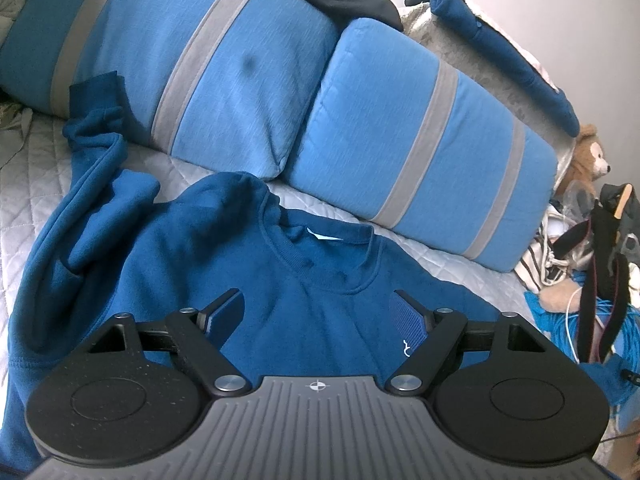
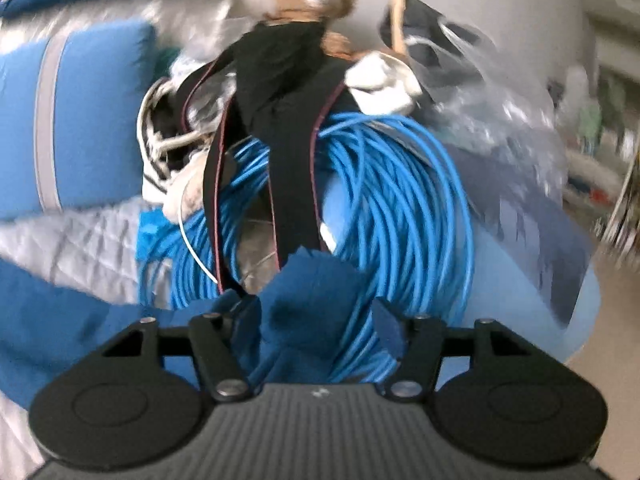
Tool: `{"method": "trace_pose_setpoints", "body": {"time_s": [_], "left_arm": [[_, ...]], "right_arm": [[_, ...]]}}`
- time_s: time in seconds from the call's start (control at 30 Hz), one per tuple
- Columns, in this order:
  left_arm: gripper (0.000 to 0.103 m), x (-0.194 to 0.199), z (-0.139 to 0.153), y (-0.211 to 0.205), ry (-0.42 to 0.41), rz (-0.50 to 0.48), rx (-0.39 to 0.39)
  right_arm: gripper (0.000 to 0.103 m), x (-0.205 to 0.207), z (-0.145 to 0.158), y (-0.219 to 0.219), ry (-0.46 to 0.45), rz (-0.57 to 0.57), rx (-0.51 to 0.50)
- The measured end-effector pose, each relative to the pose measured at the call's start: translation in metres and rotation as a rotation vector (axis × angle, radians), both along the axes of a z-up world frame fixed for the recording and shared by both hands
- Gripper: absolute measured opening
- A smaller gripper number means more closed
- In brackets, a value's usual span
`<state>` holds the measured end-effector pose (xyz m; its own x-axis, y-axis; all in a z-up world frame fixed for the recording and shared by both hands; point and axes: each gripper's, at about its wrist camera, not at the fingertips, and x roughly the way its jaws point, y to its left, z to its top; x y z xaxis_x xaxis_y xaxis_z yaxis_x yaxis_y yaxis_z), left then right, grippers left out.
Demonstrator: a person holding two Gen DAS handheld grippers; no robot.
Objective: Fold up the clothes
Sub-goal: 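Carry the held sleeve with the right tool across the sweatshirt body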
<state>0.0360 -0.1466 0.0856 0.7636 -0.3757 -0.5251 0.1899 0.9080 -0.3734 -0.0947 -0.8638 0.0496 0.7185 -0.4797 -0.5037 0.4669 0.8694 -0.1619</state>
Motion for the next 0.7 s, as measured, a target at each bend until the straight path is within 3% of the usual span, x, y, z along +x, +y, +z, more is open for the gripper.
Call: {"method": "trace_pose_setpoints", "body": {"time_s": [0.07, 0.13, 0.23, 0.27, 0.47, 0.53, 0.63, 0.67, 0.7], "left_arm": [[0.08, 0.0, 0.0, 0.0, 0.001, 0.0, 0.0], [0.08, 0.0, 0.0, 0.0, 0.001, 0.0, 0.0], [0.08, 0.0, -0.001, 0.0, 0.003, 0.0, -0.001], [0.08, 0.0, -0.001, 0.0, 0.003, 0.0, -0.001], [0.08, 0.0, -0.002, 0.001, 0.004, -0.002, -0.004], [0.08, 0.0, -0.002, 0.001, 0.004, -0.003, -0.004], [0.08, 0.0, -0.001, 0.001, 0.004, -0.002, -0.006], [0.08, -0.001, -0.001, 0.001, 0.004, -0.001, -0.007], [0.08, -0.001, -0.001, 0.001, 0.004, 0.0, -0.008]], "right_arm": [[0.062, 0.007, -0.003, 0.003, 0.037, 0.002, -0.044], [0.035, 0.011, -0.007, 0.005, 0.066, -0.005, -0.085], [0.013, 0.011, -0.01, 0.011, 0.076, -0.004, -0.138], [0.01, 0.009, -0.009, 0.012, 0.069, -0.002, -0.143], [0.009, -0.02, 0.005, 0.014, -0.104, -0.186, -0.128], [0.009, -0.028, 0.005, 0.01, -0.142, -0.265, -0.071], [0.012, -0.029, -0.005, 0.004, -0.115, -0.318, 0.02], [0.018, -0.029, -0.008, 0.003, -0.103, -0.327, 0.034], [0.033, -0.028, -0.012, 0.003, -0.09, -0.336, 0.047]]}}
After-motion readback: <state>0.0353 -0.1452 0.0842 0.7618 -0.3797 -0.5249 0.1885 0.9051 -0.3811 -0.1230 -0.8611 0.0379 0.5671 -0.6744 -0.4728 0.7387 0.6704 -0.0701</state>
